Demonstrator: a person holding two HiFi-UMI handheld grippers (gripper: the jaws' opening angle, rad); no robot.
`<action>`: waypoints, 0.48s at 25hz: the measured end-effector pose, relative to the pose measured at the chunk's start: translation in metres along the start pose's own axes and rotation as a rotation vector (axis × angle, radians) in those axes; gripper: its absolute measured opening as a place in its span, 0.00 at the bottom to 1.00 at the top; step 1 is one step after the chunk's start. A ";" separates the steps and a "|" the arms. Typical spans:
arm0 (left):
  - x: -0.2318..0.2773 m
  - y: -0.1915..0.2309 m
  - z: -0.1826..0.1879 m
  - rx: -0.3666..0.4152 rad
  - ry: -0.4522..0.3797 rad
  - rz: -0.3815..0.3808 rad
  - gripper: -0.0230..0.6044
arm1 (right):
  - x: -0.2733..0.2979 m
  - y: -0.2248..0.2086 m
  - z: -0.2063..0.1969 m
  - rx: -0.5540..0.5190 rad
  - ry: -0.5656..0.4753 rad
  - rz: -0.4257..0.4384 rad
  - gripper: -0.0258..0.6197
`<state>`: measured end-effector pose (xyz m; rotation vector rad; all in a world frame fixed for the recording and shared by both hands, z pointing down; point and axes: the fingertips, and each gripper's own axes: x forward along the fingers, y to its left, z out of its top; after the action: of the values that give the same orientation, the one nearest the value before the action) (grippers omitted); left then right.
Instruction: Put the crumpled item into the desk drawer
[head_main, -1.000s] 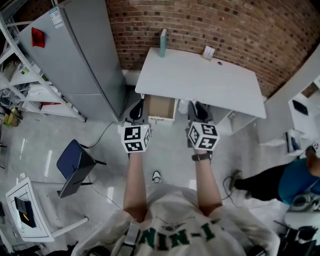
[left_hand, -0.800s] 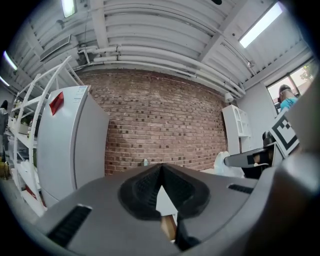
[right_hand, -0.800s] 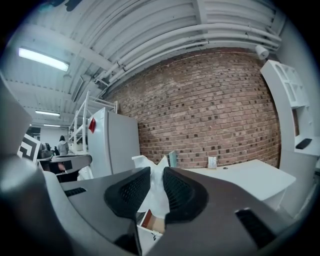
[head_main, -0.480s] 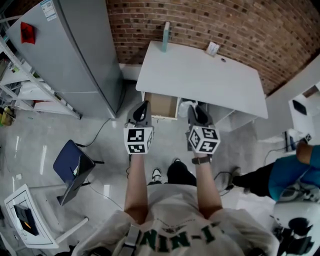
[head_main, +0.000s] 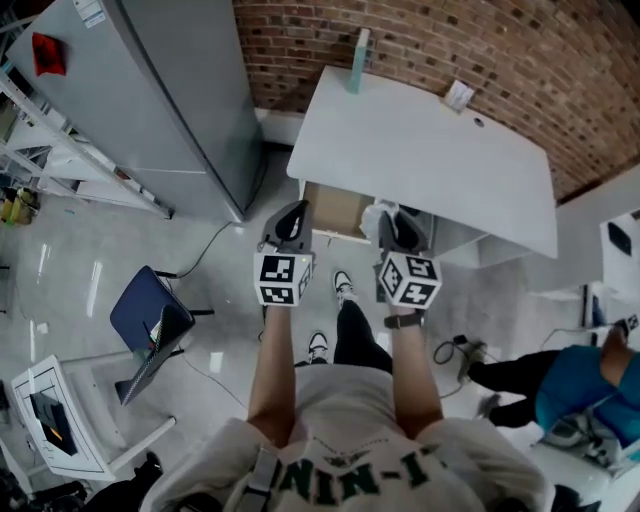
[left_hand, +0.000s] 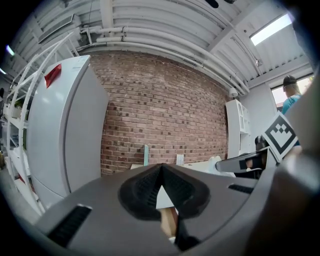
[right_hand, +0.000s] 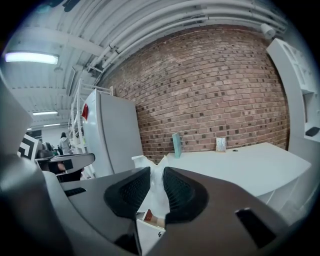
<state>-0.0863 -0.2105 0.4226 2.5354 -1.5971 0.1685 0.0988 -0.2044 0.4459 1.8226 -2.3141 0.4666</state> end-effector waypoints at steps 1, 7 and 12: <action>0.007 0.002 -0.003 -0.003 0.002 0.001 0.04 | 0.008 -0.002 -0.002 0.004 0.009 0.004 0.16; 0.048 0.013 -0.024 -0.021 0.029 0.013 0.04 | 0.052 -0.011 -0.021 0.023 0.070 0.025 0.16; 0.066 0.019 -0.045 -0.055 0.074 0.012 0.04 | 0.073 -0.013 -0.049 0.040 0.150 0.033 0.16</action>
<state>-0.0756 -0.2691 0.4788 2.4495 -1.5679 0.2143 0.0898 -0.2577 0.5164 1.7058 -2.2525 0.6361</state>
